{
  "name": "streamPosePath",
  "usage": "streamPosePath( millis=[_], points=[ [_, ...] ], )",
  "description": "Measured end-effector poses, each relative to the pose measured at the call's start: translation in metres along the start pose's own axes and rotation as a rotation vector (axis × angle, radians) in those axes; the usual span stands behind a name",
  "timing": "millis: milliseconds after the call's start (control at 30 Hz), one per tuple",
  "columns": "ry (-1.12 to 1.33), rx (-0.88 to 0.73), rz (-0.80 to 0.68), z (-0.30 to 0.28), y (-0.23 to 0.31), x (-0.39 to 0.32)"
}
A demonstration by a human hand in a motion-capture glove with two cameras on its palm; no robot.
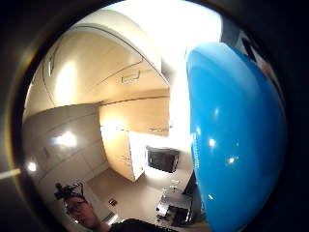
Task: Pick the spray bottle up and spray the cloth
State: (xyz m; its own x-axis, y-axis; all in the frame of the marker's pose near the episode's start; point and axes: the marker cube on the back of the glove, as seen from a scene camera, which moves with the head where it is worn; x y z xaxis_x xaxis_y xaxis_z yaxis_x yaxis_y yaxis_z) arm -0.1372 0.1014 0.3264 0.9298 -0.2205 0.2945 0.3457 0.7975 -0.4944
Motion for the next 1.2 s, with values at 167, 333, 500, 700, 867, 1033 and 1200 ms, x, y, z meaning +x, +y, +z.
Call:
streamPosePath(
  millis=[167,333,500,700,867,1033,1200],
  points=[
    [0.003,0.005,0.028,-0.003,0.006,0.021],
    [0.021,-0.014,0.043,0.001,0.017,0.037],
    [0.012,-0.034,0.048,0.004,0.021,0.042],
    [0.030,-0.046,0.047,0.009,0.022,0.042],
    [0.039,-0.046,0.056,0.008,0.023,0.045],
    [0.047,-0.042,0.063,0.007,0.023,0.048],
    [0.075,-0.047,0.070,0.005,0.026,0.052]
  ],
)
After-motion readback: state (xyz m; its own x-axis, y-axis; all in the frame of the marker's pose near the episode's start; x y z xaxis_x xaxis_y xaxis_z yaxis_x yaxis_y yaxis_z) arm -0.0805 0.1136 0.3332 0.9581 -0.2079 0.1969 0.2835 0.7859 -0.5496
